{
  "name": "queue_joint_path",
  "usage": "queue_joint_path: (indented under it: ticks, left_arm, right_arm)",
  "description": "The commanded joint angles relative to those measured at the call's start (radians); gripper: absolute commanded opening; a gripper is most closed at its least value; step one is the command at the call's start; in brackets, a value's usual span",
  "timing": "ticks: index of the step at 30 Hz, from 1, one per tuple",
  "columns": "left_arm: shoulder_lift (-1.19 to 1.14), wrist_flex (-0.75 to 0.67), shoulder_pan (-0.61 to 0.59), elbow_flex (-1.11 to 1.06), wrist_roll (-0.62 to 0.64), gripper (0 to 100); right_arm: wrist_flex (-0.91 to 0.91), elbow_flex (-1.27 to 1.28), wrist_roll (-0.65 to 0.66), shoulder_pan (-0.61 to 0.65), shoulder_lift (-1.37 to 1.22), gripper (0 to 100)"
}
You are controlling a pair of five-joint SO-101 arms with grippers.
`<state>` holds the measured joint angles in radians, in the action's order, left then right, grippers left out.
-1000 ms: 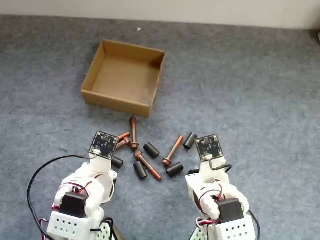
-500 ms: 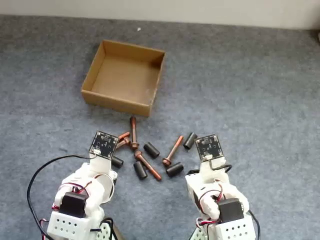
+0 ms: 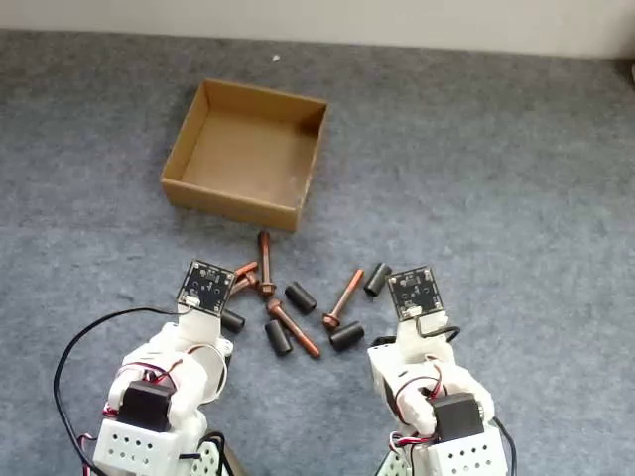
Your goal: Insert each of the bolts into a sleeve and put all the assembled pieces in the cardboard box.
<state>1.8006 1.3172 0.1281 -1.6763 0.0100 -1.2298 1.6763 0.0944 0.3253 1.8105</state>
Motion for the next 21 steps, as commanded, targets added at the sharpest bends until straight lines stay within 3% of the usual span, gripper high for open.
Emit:
queue_joint_path:
  ticks: [1, 5, 10, 14, 17, 21]
  left_arm:
    - [0.010, 0.002, -0.001, -0.004, -0.009, 1]
    - [0.010, 0.009, -0.050, 0.073, -0.009, 1]
    - [0.012, -0.025, -0.312, 0.110, -0.009, 1]
    - [0.012, -0.161, -0.469, 0.076, -0.011, 1]
    - [0.010, -0.203, -0.489, 0.045, -0.044, 1]
    - [0.010, -0.198, -0.489, 0.035, -0.152, 1]
  right_arm:
    - [-0.007, 0.143, 0.011, -0.013, 0.008, 0.4]
    - [-0.002, 0.004, 0.011, -0.150, 0.008, 0.4]
    - [0.110, -0.105, 0.011, -0.286, 0.008, 0.4]
    - [0.130, -0.125, 0.006, -0.288, 0.008, 7.5]
    - [0.165, -0.173, -0.025, -0.286, -0.002, 17.1]
    - [0.200, -0.300, -0.117, -0.252, -0.070, 15.4]
